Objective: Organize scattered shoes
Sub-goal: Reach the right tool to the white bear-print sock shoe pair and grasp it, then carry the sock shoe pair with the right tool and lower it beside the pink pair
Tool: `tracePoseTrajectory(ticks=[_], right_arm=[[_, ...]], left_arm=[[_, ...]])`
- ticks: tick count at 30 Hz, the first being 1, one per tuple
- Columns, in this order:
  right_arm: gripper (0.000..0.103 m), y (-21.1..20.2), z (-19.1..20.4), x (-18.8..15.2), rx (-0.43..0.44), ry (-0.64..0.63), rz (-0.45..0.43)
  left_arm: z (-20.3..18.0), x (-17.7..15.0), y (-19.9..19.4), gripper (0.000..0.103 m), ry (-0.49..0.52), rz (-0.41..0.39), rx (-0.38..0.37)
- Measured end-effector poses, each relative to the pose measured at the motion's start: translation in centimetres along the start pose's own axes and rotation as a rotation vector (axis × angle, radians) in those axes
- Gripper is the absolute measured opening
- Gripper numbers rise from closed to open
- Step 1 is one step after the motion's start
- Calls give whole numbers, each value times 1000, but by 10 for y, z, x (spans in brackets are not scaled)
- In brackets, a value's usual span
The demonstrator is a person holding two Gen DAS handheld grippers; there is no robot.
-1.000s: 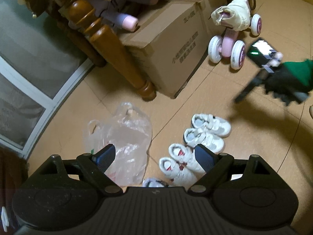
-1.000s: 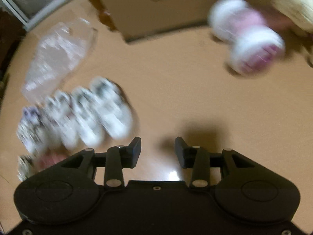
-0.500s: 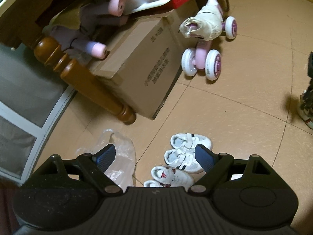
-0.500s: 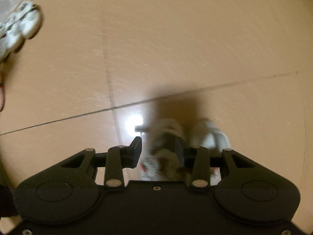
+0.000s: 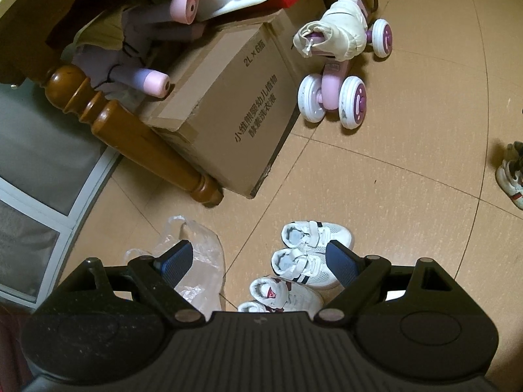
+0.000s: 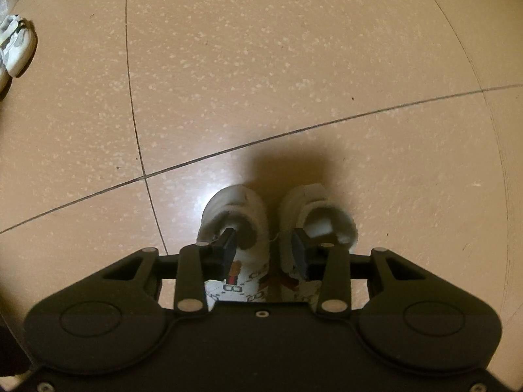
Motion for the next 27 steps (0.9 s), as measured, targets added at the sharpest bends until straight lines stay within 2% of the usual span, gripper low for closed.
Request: tracePoseTrajectory(ticks=[3, 20, 22, 23, 24, 27], right_arm=[[52, 2, -1, 1, -8, -10, 7], [53, 44, -4, 2, -44, -3, 77], [33, 43, 0, 1, -31, 2, 91], [15, 43, 1, 0, -25, 4, 97], [9, 43, 3, 0, -19, 7, 104], [9, 42, 9, -2, 0, 14, 123]], left_arm=[[-2, 2, 2, 89, 7, 2, -3], [-8, -1, 15, 89, 23, 45, -6], [-6, -4, 16, 89, 22, 53, -6], [-5, -5, 16, 89, 19, 55, -3], [-3, -6, 16, 89, 17, 56, -1], [2, -10, 10, 89, 0, 46, 5]])
Point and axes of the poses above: each gripper's, at about its wrist camera, not at the fingertips, and y roughly the way its jaws point, z to its left, x to its top, the point moved 4 cm from there along y, roughly the way its jaws point, and after that the axes turned 2 degrees about -x, right-handed, at the moved point
